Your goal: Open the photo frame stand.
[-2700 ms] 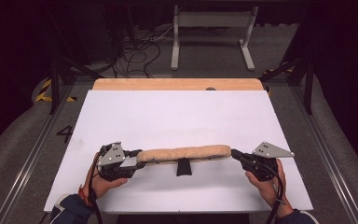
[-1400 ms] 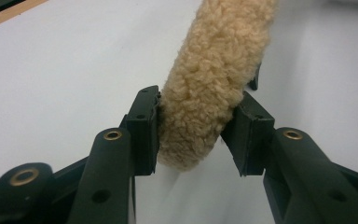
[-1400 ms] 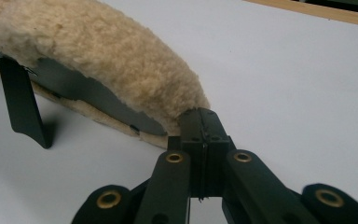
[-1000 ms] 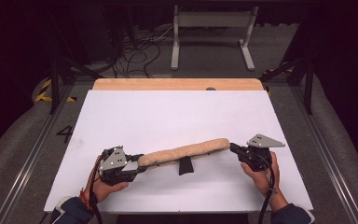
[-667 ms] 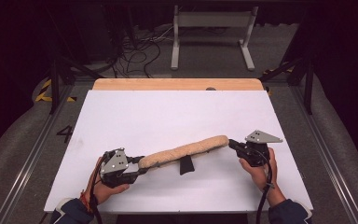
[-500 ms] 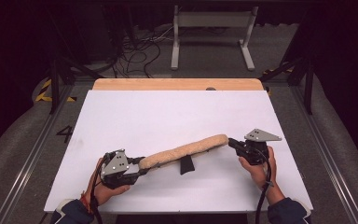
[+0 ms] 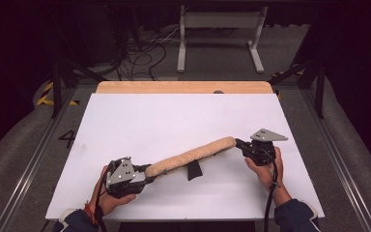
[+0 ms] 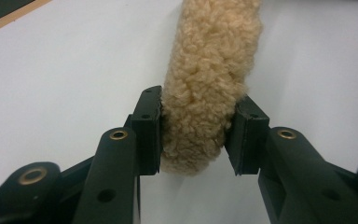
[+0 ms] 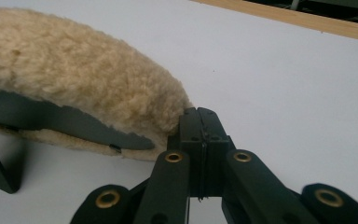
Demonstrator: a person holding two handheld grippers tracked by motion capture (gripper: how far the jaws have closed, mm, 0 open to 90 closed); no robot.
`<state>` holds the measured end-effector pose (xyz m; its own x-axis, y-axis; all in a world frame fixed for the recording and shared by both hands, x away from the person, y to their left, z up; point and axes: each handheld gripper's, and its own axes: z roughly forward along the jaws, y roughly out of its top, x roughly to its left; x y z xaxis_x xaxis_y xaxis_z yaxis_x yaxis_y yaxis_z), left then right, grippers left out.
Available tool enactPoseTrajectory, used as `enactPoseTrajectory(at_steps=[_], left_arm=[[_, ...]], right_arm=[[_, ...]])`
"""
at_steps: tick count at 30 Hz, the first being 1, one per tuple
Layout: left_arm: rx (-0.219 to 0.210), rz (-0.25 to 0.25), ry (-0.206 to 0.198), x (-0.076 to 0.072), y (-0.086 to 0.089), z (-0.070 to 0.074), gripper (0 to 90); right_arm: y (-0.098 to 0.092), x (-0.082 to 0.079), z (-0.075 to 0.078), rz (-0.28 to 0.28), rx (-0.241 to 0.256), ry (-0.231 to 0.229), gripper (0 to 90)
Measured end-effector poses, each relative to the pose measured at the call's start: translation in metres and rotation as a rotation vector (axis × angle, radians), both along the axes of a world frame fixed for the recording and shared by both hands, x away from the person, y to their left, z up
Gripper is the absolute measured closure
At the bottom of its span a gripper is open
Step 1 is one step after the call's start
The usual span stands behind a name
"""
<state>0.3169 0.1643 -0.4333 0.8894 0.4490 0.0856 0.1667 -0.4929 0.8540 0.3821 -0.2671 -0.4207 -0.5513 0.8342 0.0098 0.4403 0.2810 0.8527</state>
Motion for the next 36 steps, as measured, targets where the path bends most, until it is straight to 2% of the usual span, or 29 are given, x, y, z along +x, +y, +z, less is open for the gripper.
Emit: enactPoseTrajectory(at_steps=[4,7,10,11,14,15,16,17,19,27,31,36], left_arm=[[0.006,-0.002,-0.002,0.0,0.0,0.0,61.5],[0.015,-0.007,-0.006,0.0,0.0,0.001,61.7],[0.019,-0.007,-0.009,0.0,-0.001,0.001,61.9],[0.018,-0.008,-0.008,0.0,-0.001,0.001,61.9],[0.018,-0.007,-0.009,0.0,-0.001,0.001,61.9],[0.019,-0.005,-0.009,0.0,-0.001,0.001,61.9],[0.019,-0.005,-0.009,0.0,-0.001,0.001,62.0],[0.022,-0.003,-0.013,0.0,-0.001,0.001,61.9],[0.02,-0.003,-0.012,-0.001,-0.001,0.001,62.0],[0.028,-0.003,-0.021,-0.002,-0.002,0.001,62.3],[0.022,-0.011,-0.019,-0.002,-0.004,0.001,62.6],[0.042,-0.021,-0.036,-0.004,-0.008,0.001,63.3]], right_arm=[[0.0,-0.002,0.002,-0.006,-0.011,-0.001,88.0],[-0.005,-0.009,0.003,-0.005,0.0,0.0,89.0],[-0.008,-0.018,0.004,-0.027,-0.01,-0.023,90.0],[-0.013,-0.027,0.005,-0.002,0.035,-0.011,90.0],[-0.013,-0.032,0.004,0.014,0.036,0.002,90.0],[-0.009,-0.035,0.005,0.041,0.044,0.003,90.0],[-0.009,-0.035,0.005,0.041,0.044,0.003,90.0],[-0.002,-0.036,0.005,0.062,0.029,-0.001,90.0],[0.004,-0.036,0.005,0.073,0.016,-0.002,90.0],[0.01,-0.025,0.001,0.063,0.018,-0.002,90.0],[0.015,-0.022,-0.001,0.062,0.002,-0.005,89.9],[0.016,-0.018,0.0,0.051,0.004,-0.01,89.8]])
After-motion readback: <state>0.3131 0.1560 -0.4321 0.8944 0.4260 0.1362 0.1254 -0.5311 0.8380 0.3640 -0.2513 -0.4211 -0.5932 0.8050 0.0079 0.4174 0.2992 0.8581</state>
